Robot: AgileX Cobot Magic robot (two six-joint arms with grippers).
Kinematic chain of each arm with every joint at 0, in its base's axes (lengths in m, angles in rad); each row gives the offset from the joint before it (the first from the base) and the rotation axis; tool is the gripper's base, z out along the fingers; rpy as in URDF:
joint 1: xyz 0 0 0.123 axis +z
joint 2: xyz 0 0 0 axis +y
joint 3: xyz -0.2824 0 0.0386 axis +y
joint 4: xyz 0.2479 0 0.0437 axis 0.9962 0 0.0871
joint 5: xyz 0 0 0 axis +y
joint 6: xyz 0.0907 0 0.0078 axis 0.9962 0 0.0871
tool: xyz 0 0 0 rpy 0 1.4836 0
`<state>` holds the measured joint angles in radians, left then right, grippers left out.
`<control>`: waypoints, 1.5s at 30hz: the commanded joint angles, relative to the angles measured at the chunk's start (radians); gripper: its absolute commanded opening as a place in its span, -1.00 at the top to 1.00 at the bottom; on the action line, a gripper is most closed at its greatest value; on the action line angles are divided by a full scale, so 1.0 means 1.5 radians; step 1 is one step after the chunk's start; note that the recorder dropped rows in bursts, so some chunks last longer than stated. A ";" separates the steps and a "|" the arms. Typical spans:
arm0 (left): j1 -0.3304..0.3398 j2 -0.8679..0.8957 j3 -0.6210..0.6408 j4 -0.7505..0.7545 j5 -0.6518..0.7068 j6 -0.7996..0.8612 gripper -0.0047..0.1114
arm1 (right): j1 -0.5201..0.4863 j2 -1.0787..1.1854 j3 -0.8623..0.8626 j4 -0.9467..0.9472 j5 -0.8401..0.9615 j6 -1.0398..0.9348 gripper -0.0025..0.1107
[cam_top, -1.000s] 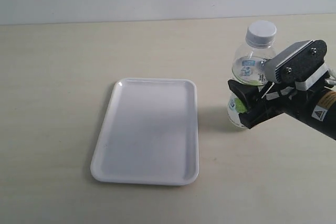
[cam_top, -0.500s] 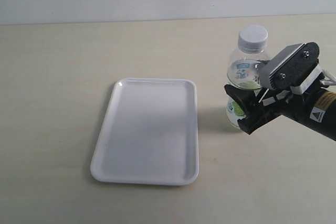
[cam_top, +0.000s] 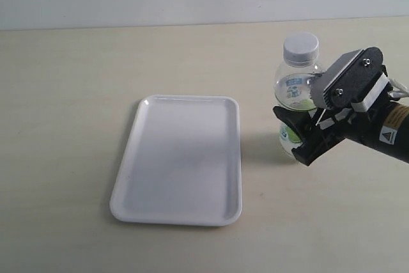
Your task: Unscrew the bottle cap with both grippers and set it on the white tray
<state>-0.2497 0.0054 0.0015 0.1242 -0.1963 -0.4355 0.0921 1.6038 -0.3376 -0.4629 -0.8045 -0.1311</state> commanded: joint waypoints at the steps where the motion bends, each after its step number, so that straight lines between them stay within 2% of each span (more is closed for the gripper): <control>1: -0.003 -0.004 -0.001 -0.005 -0.118 -0.045 0.92 | 0.001 -0.048 -0.043 -0.079 0.088 0.109 0.96; 4: -0.003 0.013 -0.036 -0.003 -0.115 -0.075 0.92 | 0.001 -0.053 -0.044 -0.080 0.099 0.109 0.96; 6: -0.003 0.069 -0.074 0.055 -0.115 -0.107 0.92 | 0.001 -0.053 -0.044 -0.080 0.099 0.109 0.96; 11: -0.003 0.373 -0.248 0.406 -0.115 -0.358 0.92 | 0.001 -0.053 -0.044 -0.083 0.110 0.095 0.96; 14: -0.003 0.592 -0.397 0.781 -0.145 -0.664 0.92 | 0.001 -0.053 -0.044 -0.083 0.110 0.092 0.96; 17: -0.003 0.707 -0.499 1.028 -0.206 -0.851 0.92 | 0.001 -0.053 -0.044 -0.083 0.112 0.087 0.96; 18: -0.003 0.742 -0.536 1.080 -0.223 -0.905 0.92 | 0.001 -0.053 -0.044 -0.083 0.117 0.087 0.96; 20: -0.003 0.802 -0.586 1.080 -0.230 -0.923 0.92 | 0.001 -0.053 -0.044 -0.083 0.129 0.087 0.96; 24: -0.003 0.879 -0.658 1.080 -0.146 -0.845 0.92 | 0.001 -0.053 -0.044 -0.080 0.145 0.087 0.96; 26: -0.003 0.905 -0.674 1.080 -0.067 -0.744 0.92 | 0.001 -0.053 -0.044 -0.080 0.145 0.087 0.96; 31: -0.003 0.953 -0.661 1.080 0.191 -0.373 0.92 | 0.001 -0.053 -0.044 -0.078 0.149 0.087 0.96; 33: -0.003 0.964 -0.647 1.080 0.259 -0.296 0.92 | 0.001 -0.053 -0.044 -0.076 0.149 0.087 0.96; 35: -0.003 0.971 -0.637 1.056 0.283 -0.267 0.92 | 0.001 -0.053 -0.044 -0.076 0.149 0.087 0.96; 38: -0.003 0.984 -0.636 0.923 0.282 -0.244 0.92 | 0.001 -0.053 -0.044 -0.076 0.152 0.087 0.96; 41: -0.022 0.994 -0.636 0.761 0.291 -0.115 0.92 | 0.001 -0.053 -0.044 -0.076 0.157 0.087 0.96; 45: -0.075 1.022 -0.648 0.488 0.380 0.250 0.92 | 0.001 -0.053 -0.044 -0.076 0.157 0.087 0.96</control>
<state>-0.3102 1.5109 -0.9541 1.1343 0.2747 -0.4232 0.0921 1.5338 -0.3969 -0.5805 -0.5706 0.0110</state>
